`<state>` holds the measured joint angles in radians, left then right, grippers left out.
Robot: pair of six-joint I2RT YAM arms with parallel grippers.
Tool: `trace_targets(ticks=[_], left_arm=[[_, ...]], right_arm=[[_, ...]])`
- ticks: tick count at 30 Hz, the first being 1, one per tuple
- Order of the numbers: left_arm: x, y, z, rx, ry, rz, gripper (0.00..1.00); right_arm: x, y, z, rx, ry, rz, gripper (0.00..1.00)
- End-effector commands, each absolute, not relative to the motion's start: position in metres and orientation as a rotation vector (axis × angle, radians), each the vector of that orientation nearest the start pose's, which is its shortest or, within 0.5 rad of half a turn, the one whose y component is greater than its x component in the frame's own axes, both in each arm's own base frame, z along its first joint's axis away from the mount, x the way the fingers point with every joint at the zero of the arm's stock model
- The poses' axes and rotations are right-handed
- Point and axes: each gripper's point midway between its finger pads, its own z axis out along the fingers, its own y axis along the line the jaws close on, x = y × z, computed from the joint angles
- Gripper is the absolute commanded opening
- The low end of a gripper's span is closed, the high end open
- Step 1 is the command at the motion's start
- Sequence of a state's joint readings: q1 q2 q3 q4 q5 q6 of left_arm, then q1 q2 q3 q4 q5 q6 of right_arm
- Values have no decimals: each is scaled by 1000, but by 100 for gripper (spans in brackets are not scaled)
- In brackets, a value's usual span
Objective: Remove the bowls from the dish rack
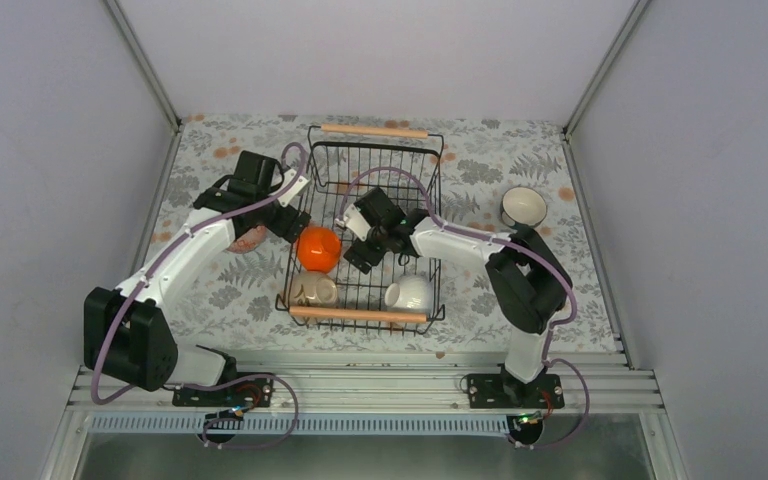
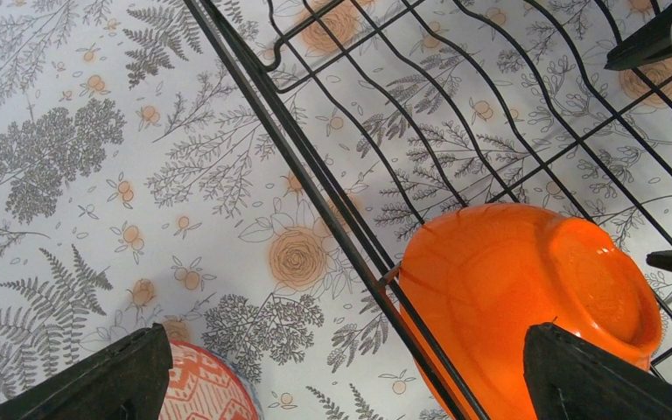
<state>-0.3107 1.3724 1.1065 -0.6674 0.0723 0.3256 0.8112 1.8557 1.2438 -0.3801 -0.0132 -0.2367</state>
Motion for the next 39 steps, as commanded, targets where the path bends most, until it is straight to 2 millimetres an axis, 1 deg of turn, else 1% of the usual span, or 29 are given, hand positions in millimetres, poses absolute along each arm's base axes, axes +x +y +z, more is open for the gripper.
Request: trace_targets(ticks=[1,4,6,10,15,19,23,33,39], left_arm=[[353,-118,182,775,2325,-42,100],[354,-115,185,760,2325,-38,100],[354,-113,185,750,2324,-38,100],[353,-110,180,748,2333,-38,100],[355,-109,181,742,2335,-32,100],[355,-108,178,743,2341,-26,100],[355,-107,180,738,2336,-26,100],[353,-106,179,738,2340,-36,100],[352,-107,179,739,2341,-46,100]], right_arm=[[325,346,117,-1230,2150,263,100],[328,352,135,-1211,2124,288,100],[330,358,144,-1207,2117,310,100],[334,371,152,-1216,2105,353,100],[337,387,154,-1235,2098,402,100],[339,396,156,-1240,2084,430,100],[337,404,153,-1252,2086,472,100],[334,412,150,-1268,2093,515,100],[336,413,136,-1286,2100,480,100]])
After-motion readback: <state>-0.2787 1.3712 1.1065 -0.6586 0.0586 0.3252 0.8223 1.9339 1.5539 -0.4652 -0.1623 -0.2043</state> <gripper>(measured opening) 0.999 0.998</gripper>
